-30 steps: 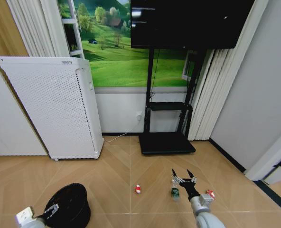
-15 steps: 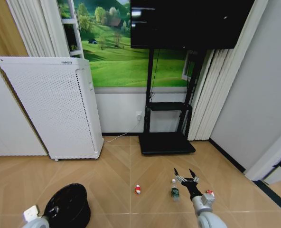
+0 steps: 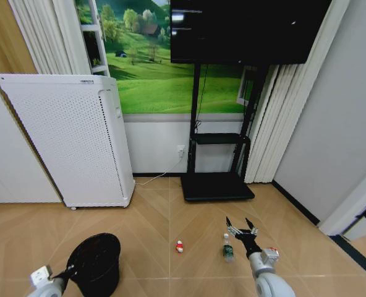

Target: Pick up the trash bin and place the garbage on the floor into it.

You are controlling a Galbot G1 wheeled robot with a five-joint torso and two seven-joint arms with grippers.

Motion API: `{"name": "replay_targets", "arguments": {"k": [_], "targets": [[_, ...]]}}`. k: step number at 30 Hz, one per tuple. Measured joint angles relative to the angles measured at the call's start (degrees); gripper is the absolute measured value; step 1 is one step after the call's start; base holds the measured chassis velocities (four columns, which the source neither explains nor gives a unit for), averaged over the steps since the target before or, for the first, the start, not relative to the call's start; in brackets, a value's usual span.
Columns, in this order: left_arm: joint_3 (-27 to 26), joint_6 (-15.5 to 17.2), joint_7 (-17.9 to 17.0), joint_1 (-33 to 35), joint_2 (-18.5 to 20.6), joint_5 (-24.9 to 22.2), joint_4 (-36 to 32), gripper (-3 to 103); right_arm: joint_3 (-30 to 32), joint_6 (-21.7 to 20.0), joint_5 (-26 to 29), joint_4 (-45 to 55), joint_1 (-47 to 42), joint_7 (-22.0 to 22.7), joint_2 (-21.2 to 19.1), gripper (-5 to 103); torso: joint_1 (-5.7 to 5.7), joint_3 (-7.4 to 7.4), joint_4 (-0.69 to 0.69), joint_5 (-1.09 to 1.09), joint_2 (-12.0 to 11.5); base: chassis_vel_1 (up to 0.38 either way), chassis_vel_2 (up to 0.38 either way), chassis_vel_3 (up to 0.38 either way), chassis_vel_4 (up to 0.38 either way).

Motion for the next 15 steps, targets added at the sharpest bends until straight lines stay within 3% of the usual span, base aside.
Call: {"name": "replay_targets", "arguments": {"k": [2,3,5,6,8,11,13,15], "targets": [[0.2,-6.2,6.0,-1.2,1.1,2.4,1.2,6,0.2,0.0,0.0,0.2,-0.3,0.0,0.1,100,0.0,0.01,0.0,-0.01,0.0,0.0,0.0,0.0,0.0],[0.2,-6.2,6.0,-1.2,1.1,2.4,1.2,6,0.2,0.0,0.0,0.2,-0.3,0.0,0.1,100,0.0,0.01,0.0,-0.01,0.0,0.0,0.0,0.0,0.0],[0.5,-12.7,11.9,-2.9,2.3,5.7,2.6,6,0.5,0.0,0.1,0.2,-0.5,0.0,0.1,100,0.0,0.01,-0.02,0.02,0.0,0.0,0.0,0.0,0.0],[0.5,-12.7,11.9,-2.9,2.3,5.7,2.6,6,0.5,0.0,0.1,0.2,-0.5,0.0,0.1,100,0.0,0.01,-0.02,0.02,0.0,0.0,0.0,0.0,0.0],[1.2,-17.9,15.8,-5.3,3.5,7.8,3.3,6,0.8,0.2,0.4,0.2,-0.6,0.0,0.1,100,0.0,0.02,0.0,0.01,0.0,0.0,0.0,0.0,0.0],[1.4,-19.5,17.1,-6.2,3.9,8.1,3.3,6,0.9,0.3,0.4,0.2,-0.6,0.1,0.2,100,0.01,0.02,0.0,0.01,0.0,0.0,0.0,0.0,0.0],[2.2,-23.1,20.1,-8.6,4.9,8.1,3.3,6,1.0,0.3,0.5,0.3,-0.7,0.8,0.7,100,0.01,0.03,-0.02,0.01,0.0,0.0,0.0,0.0,0.0],[2.5,-23.8,20.8,-9.3,5.3,8.0,2.9,6,1.1,-0.2,0.7,0.5,-0.8,1.1,0.8,100,0.01,0.03,-0.02,0.0,0.0,0.0,0.0,0.0,0.0]]}}
